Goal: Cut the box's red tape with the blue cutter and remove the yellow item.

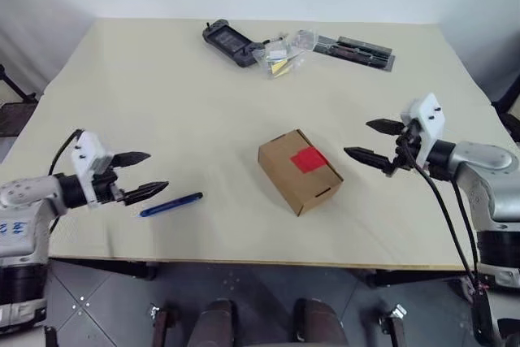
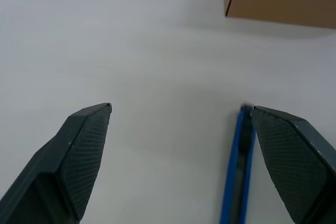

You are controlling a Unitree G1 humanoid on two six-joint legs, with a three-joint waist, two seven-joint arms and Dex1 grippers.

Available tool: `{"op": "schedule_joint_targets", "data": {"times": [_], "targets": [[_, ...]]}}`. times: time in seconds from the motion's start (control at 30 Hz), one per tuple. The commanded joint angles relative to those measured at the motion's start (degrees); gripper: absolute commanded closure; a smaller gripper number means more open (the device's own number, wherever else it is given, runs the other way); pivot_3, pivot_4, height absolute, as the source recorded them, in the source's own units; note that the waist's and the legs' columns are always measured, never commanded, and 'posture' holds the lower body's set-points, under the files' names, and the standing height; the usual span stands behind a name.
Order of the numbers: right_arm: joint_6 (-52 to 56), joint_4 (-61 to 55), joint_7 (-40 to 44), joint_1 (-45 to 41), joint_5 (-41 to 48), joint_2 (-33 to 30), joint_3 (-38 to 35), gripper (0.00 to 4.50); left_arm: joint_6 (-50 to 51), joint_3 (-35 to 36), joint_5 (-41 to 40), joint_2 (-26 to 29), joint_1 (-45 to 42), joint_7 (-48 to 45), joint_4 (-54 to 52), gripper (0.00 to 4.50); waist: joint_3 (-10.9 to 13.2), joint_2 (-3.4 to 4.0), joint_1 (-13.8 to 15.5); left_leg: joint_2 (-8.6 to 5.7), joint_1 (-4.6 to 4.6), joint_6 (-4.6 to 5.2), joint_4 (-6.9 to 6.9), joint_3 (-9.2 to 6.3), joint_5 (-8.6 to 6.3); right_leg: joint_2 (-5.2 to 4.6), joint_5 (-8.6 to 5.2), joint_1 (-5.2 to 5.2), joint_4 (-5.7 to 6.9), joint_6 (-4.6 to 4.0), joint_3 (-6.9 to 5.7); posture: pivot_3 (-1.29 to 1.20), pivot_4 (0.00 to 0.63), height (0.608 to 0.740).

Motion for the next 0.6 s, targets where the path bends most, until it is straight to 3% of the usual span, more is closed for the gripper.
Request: {"op": "schedule_joint_targets", "data": {"times": [0.03, 0.17, 0.27, 0.4, 0.6], "targets": [[-3.85, -2.32, 4.68, 2.06, 2.96, -2.69, -2.83, 0.03, -2.02, 3.59, -2.84, 1.65, 2.97, -2.41, -2.69, 0.00, 0.00, 0.01, -0.16, 0.01, 0.00, 0.00, 0.00, 0.02, 0.00, 0.00, 0.00, -0.01, -0.02, 0.00, 0.00, 0.00, 0.150, 0.740], [-7.94, -3.78, 13.70, 6.74, 9.97, -3.24, -6.48, 0.03, -8.40, 7.93, -3.19, 2.06, 8.36, -5.09, 1.53, 0.00, 0.01, 0.02, -0.26, 0.10, 0.03, -0.04, -0.04, 0.04, -0.03, 0.07, 0.00, -0.01, 0.00, 0.00, 0.00, 0.00, 0.150, 0.740], [-8.85, -3.95, 15.93, 8.79, 10.08, -5.09, -6.78, 0.03, -11.69, 10.34, -4.89, 1.21, 11.89, -7.64, 2.94, 0.00, 0.02, 0.03, -0.42, 0.27, 0.16, -0.09, -0.04, 0.25, -0.10, 0.19, 0.03, -0.01, -0.04, -0.06, 0.00, 0.00, 0.150, 0.740], [-8.66, -3.69, 13.67, 8.71, 10.04, -4.84, -6.44, 0.03, -21.78, 9.87, -1.70, -0.85, 12.00, -5.74, 9.35, 0.00, 0.02, 0.04, -0.22, 0.34, 0.20, -0.08, 0.01, 0.32, -0.13, 0.21, 0.05, -0.02, -0.04, -0.11, 0.00, 0.00, 0.150, 0.740], [-8.86, -3.99, 10.75, 5.64, 10.05, -2.35, -4.18, 0.03, -20.23, 7.00, -1.06, 0.26, 15.57, -5.68, 7.64, 0.00, 0.02, 0.03, -0.26, 0.38, 0.21, -0.11, 0.01, 0.38, -0.19, 0.23, 0.06, -0.07, -0.02, -0.13, 0.01, 0.00, 0.150, 0.740]]}}
